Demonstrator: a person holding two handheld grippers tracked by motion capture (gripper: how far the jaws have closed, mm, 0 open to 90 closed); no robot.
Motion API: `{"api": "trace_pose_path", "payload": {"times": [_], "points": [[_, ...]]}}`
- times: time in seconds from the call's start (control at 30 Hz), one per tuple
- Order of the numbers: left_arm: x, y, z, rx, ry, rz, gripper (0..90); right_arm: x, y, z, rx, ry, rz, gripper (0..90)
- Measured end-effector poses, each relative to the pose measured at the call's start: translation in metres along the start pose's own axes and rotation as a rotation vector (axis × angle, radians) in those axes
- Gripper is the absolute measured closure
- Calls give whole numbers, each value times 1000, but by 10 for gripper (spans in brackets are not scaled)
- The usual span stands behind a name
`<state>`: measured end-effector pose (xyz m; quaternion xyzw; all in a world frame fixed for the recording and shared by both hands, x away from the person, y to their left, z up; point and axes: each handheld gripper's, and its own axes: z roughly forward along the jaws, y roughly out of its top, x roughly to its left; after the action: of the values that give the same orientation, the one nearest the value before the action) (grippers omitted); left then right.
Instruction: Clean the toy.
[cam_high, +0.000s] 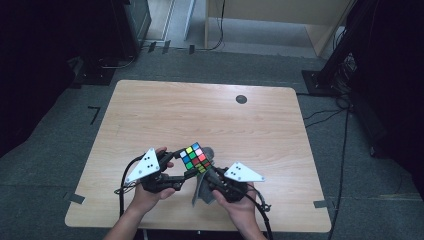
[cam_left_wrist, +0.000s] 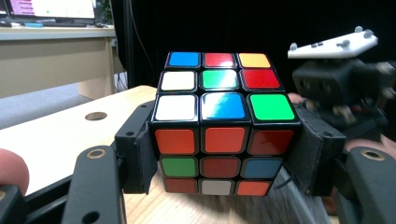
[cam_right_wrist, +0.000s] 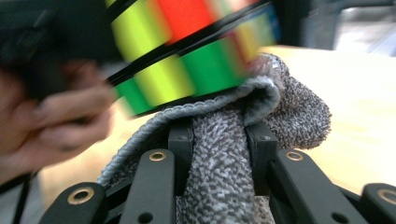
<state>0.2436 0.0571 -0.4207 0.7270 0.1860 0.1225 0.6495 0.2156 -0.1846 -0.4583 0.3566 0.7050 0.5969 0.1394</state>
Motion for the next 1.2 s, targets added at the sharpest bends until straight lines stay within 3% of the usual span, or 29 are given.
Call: {"api": "trace_pose_path", "payload": {"times": [0.03,0.17,0.2,0.23,0.27,0.33,0.47,0.57,0.63,0.73,0.83,0.9,0.97,1.03,1.1,1.2], "points": [[-1,1,0,1,1,5,348,10,-3,7,33,42,-38,700],[-1,4,-3,-12,3,5,348,13,1,6,38,34,-68,699],[0,4,-4,-19,4,1,348,3,6,-3,-6,-3,-29,703],[0,5,-5,-19,3,1,348,3,6,-3,-6,-3,-29,703],[1,5,-4,-17,2,-1,348,-6,6,-11,-56,-35,24,704],[-1,5,-1,-10,-2,-6,348,-7,5,-13,-63,-39,31,704],[-6,3,6,3,-16,6,348,6,-3,-4,3,12,-15,698],[-5,4,5,-4,-11,0,348,12,-3,0,21,5,-57,698],[-3,5,2,-8,-6,-5,348,5,1,-5,-4,-17,-39,704],[-1,5,2,-7,-6,-20,348,-8,3,-15,-65,-62,33,709],[-3,4,5,-4,-11,-31,348,-3,1,-12,-40,-40,9,706],[-4,5,6,3,-1,-33,348,10,-4,-1,13,17,-39,702],[-4,6,5,1,4,-38,348,13,-3,0,20,20,-50,702],[-3,9,2,-7,12,-55,348,10,-1,-2,11,19,-22,704],[-2,11,1,-7,17,-59,348,-1,3,-9,-25,-28,42,706],[0,10,2,6,23,-68,348,-17,3,-16,-9,-140,50,702]]}}
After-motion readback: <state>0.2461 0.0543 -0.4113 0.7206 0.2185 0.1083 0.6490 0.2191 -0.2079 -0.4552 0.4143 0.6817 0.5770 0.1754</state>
